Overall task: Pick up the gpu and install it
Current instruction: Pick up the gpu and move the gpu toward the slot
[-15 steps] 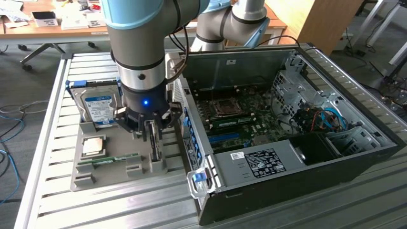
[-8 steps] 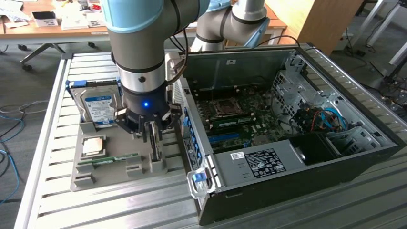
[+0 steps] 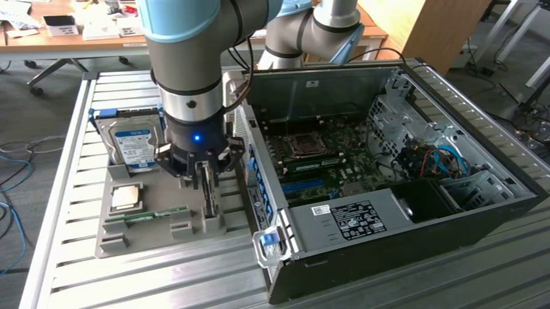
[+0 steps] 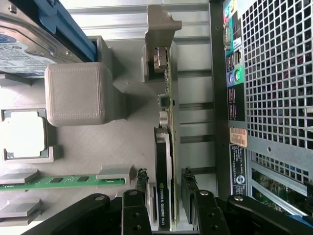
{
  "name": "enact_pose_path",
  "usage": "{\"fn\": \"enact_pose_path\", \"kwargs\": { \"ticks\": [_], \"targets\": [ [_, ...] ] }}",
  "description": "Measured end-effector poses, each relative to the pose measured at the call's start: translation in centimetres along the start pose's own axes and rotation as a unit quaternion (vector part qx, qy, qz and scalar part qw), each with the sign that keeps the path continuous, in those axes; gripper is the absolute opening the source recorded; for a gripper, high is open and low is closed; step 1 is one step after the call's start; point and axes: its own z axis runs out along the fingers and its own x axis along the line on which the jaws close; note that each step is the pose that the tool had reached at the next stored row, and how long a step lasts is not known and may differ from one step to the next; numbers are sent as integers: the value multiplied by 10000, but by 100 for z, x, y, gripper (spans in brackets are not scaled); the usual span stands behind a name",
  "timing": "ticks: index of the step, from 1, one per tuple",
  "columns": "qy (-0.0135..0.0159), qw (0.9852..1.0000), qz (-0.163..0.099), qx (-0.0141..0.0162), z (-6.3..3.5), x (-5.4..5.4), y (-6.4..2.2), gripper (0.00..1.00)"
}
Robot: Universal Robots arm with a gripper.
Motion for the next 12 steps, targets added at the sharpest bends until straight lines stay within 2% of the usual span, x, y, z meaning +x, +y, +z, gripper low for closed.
{"fn": "enact_pose_path", "kwargs": {
  "ticks": [12],
  "targets": [
    [0, 10000, 0, 0, 93, 6, 45, 42]
  ]
}}
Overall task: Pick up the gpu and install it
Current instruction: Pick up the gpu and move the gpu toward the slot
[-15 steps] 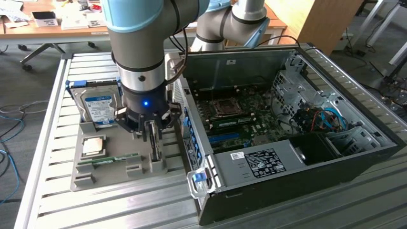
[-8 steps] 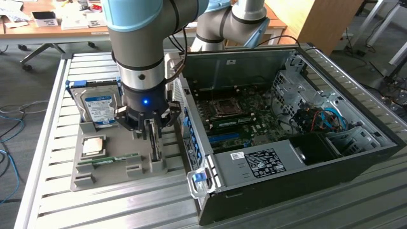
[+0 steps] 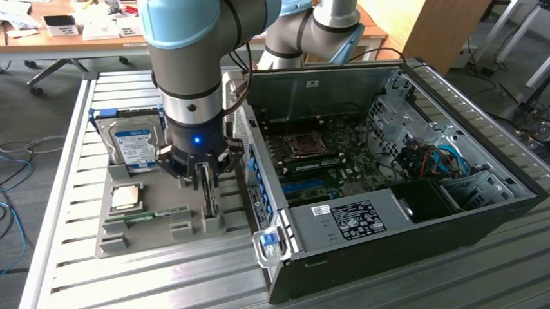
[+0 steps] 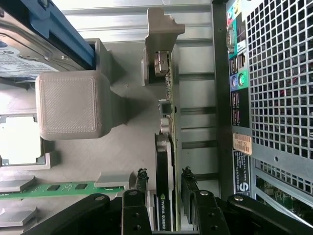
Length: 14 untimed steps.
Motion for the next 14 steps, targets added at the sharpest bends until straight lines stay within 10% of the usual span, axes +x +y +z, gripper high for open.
{"fn": "enact_pose_path", "kwargs": {
  "ticks": [14],
  "targets": [
    [0, 10000, 0, 0, 55, 6, 52, 42]
  ]
}}
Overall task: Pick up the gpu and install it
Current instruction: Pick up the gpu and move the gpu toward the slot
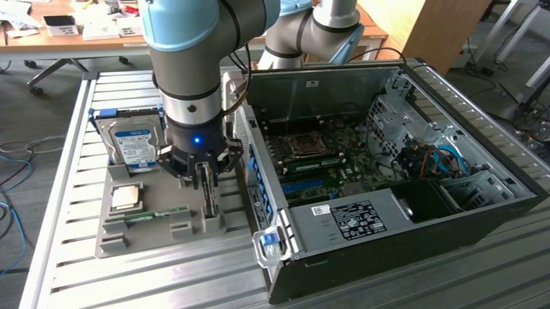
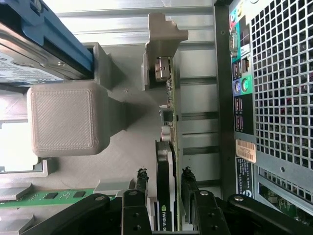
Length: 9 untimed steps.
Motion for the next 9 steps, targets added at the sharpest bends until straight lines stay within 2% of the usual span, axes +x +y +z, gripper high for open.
{"fn": "enact_pose_path", "kwargs": {
  "ticks": [9],
  "targets": [
    [0, 10000, 0, 0, 8, 0, 0, 42]
  ]
}}
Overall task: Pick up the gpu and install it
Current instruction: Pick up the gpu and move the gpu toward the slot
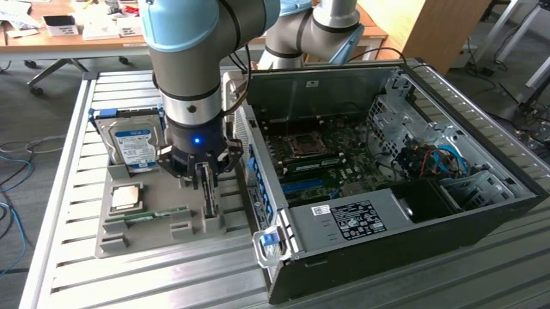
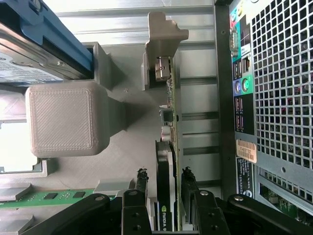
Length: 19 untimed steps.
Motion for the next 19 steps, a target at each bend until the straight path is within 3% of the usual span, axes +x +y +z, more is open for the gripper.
{"fn": "enact_pose_path", "kwargs": {
  "ticks": [19],
  "targets": [
    [0, 10000, 0, 0, 0, -14, -16, 42]
  ]
}}
